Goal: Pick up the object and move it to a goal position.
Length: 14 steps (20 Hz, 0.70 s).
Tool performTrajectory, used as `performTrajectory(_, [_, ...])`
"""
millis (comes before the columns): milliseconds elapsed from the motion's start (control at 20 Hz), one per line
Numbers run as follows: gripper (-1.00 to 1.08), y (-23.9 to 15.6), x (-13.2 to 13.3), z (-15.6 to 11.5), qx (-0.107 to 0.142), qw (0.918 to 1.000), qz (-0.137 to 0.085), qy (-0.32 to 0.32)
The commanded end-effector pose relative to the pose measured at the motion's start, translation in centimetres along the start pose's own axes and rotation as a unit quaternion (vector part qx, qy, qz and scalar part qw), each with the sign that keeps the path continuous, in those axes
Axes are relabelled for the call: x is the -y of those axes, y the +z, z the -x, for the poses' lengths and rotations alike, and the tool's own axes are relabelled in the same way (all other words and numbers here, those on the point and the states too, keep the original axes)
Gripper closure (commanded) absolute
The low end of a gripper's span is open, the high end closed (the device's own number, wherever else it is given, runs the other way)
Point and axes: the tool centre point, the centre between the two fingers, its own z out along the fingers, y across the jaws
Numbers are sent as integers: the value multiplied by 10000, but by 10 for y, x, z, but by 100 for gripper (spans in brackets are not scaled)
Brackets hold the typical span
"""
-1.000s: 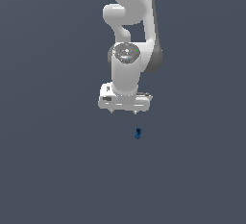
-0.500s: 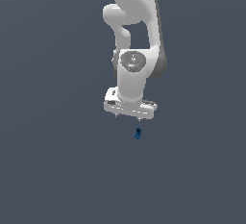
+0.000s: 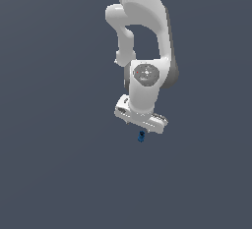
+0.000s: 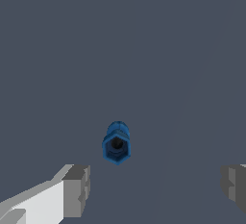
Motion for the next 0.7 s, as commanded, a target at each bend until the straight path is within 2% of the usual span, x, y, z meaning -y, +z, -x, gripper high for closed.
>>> performTrajectory(0, [-92, 5, 8, -1, -2, 9997, -12, 250])
performTrajectory(650, [-92, 18, 26, -3, -2, 9965, -40, 839])
